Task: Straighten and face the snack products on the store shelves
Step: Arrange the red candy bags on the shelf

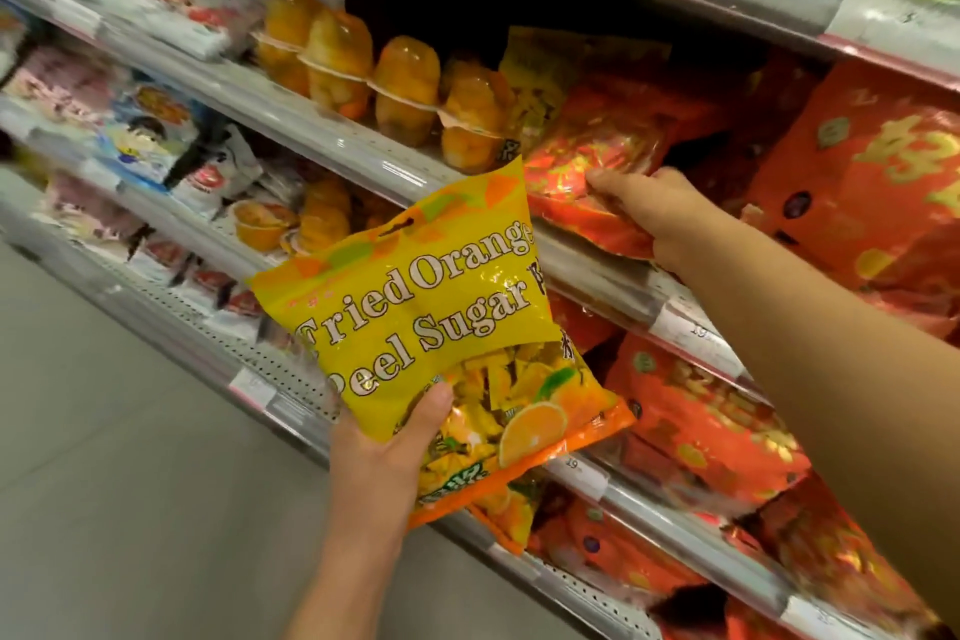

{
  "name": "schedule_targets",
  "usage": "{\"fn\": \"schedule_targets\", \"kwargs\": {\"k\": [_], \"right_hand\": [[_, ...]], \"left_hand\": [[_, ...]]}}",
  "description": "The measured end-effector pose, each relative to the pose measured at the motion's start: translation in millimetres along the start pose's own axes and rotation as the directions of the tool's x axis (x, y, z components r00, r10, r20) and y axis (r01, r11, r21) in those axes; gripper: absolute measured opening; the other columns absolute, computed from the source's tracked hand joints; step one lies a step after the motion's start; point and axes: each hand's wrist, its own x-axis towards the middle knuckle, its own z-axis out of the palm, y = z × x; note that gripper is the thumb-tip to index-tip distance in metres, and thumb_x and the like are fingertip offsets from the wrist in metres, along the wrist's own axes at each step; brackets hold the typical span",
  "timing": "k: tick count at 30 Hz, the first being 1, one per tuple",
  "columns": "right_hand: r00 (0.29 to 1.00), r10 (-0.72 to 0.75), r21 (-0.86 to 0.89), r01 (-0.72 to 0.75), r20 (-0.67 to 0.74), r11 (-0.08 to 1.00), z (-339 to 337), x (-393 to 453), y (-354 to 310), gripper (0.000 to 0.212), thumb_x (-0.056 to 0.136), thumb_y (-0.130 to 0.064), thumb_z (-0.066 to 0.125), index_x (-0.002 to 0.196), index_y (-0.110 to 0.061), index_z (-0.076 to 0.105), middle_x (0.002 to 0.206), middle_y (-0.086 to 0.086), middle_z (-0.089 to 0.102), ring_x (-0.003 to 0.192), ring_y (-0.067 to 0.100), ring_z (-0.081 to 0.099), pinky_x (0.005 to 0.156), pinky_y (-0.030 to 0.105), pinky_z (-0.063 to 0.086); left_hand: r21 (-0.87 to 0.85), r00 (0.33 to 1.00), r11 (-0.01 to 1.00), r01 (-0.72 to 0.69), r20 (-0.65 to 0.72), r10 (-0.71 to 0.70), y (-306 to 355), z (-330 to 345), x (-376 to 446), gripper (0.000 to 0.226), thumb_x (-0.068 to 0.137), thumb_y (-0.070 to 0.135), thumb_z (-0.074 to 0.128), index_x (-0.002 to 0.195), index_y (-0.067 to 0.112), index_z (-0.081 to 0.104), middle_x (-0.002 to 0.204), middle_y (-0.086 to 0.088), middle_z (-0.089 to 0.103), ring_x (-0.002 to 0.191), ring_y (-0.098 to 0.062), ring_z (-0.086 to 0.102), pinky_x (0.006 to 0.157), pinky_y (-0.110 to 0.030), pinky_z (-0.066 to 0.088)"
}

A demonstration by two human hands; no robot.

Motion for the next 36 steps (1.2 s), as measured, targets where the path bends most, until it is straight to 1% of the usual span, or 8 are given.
{"fn": "schedule_targets", "kwargs": {"k": [3,8,12,15,19,26,32,36], "right_hand": [[0.996,-0.060,-0.023,0.058,-0.064,0.998,1,-4,1,0.058,0.073,-0.039,0.087,0.121,-0.015,0.065,0.109,0.006,0.073,0.094,0.026,0.072,0.083,0.038,0.060],[0.988,-0.103,-0.125,0.088,-0.117,0.988,-14,-14,-12,0.059,0.066,-0.049,0.087,0.113,-0.020,0.066,0.107,0.003,0.072,0.097,0.027,0.070,0.090,0.041,0.058],[0.984,-0.179,-0.022,0.180,0.017,0.983,-32,-56,-23,0.020,0.083,-0.028,0.083,0.096,-0.018,0.071,0.095,0.004,0.078,0.084,0.023,0.076,0.079,0.040,0.063],[0.922,-0.338,-0.243,0.377,0.186,0.894,-53,-96,-16,0.020,0.083,-0.034,0.083,0.099,-0.031,0.072,0.091,-0.011,0.077,0.085,0.010,0.075,0.082,0.037,0.059],[0.841,-0.423,-0.486,0.541,0.337,0.687,-83,-155,4,0.031,0.079,-0.042,0.081,0.080,-0.062,0.057,0.077,-0.035,0.064,0.071,-0.011,0.059,0.065,0.020,0.040],[0.883,-0.401,-0.547,0.467,0.243,0.695,-163,-206,66,0.031,0.076,-0.062,0.079,0.085,-0.043,0.057,0.072,-0.020,0.060,0.063,0.000,0.052,0.059,0.015,0.040],[0.941,-0.309,-0.533,0.332,0.134,0.778,-227,-236,115,0.031,0.073,-0.058,0.074,0.096,-0.062,0.054,0.080,-0.033,0.064,0.073,-0.013,0.058,0.064,0.007,0.042],[0.974,-0.225,-0.491,0.209,0.027,0.846,-276,-231,159,0.049,0.064,-0.076,0.069,0.107,-0.056,0.057,0.095,-0.031,0.069,0.087,-0.007,0.065,0.072,0.018,0.049]], "left_hand": [[-0.023,0.999,1.000,0.021,-0.031,-0.022,8,-4,0,0.064,0.064,0.044,0.086,0.124,0.038,0.065,0.109,0.011,0.077,0.096,-0.016,0.076,0.078,-0.043,0.061],[-0.046,0.997,0.999,0.013,-0.078,-0.017,24,-20,7,0.059,0.071,0.038,0.089,0.125,0.037,0.066,0.114,0.008,0.076,0.099,-0.022,0.075,0.082,-0.050,0.061],[-0.100,0.993,0.991,-0.087,-0.089,0.078,38,-31,16,0.053,0.075,0.035,0.078,0.125,0.041,0.064,0.116,0.013,0.075,0.098,-0.015,0.075,0.069,-0.032,0.063],[-0.153,0.989,0.982,-0.109,-0.118,0.091,39,-38,24,0.063,0.072,0.034,0.083,0.132,0.036,0.062,0.121,0.009,0.073,0.103,-0.017,0.074,0.072,-0.034,0.063],[-0.025,0.990,0.995,-0.095,-0.111,0.092,30,-55,33,0.039,0.081,0.022,0.078,0.118,0.031,0.070,0.110,0.009,0.077,0.097,-0.018,0.075,0.066,-0.027,0.061],[0.076,1.000,0.997,-0.012,0.010,0.011,18,-50,17,0.061,0.068,0.030,0.088,0.125,0.036,0.067,0.116,0.003,0.076,0.102,-0.027,0.074,0.090,-0.057,0.057],[0.175,0.999,0.985,-0.003,-0.031,0.009,44,8,6,0.018,0.082,0.045,0.078,0.094,0.032,0.073,0.096,0.009,0.078,0.074,-0.006,0.074,0.088,-0.042,0.055],[0.232,0.977,0.951,-0.205,0.107,0.184,87,62,26,0.019,0.083,0.056,0.075,0.097,0.043,0.072,0.091,0.030,0.074,0.090,0.000,0.072,0.091,-0.031,0.056]]}}
